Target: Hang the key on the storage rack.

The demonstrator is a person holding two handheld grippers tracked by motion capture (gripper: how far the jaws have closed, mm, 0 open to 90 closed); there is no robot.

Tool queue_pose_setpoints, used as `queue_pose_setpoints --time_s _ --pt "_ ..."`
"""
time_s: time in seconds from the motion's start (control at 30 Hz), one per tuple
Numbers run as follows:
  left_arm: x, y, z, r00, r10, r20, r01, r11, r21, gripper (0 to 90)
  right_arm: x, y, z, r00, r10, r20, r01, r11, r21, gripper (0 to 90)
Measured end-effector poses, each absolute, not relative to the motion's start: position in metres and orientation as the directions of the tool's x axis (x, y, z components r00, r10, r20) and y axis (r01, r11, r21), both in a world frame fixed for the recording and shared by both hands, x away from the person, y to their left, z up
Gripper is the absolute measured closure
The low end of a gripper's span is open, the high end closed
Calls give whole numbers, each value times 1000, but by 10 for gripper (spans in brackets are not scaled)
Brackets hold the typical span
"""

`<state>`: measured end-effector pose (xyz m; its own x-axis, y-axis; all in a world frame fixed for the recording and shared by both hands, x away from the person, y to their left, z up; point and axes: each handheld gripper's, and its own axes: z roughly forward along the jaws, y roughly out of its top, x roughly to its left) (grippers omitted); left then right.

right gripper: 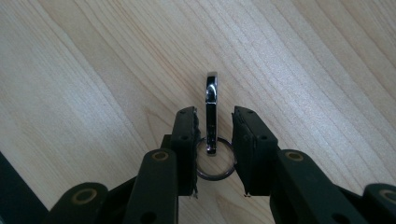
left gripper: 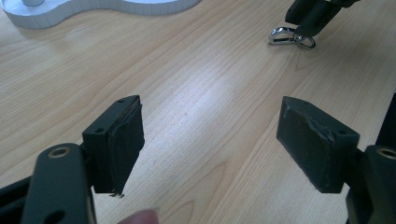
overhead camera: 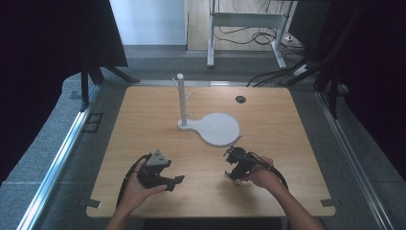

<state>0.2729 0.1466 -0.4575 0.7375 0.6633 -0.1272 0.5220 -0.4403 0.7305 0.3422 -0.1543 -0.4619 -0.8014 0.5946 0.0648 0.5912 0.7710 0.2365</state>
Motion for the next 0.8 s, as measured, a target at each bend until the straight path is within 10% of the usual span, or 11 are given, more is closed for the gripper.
queue_pose_setpoints --time_s 0.8 --pt "272 144 -458 744 657 -126 520 -450 726 236 343 -147 -475 -816 578 26 572 799 185 816"
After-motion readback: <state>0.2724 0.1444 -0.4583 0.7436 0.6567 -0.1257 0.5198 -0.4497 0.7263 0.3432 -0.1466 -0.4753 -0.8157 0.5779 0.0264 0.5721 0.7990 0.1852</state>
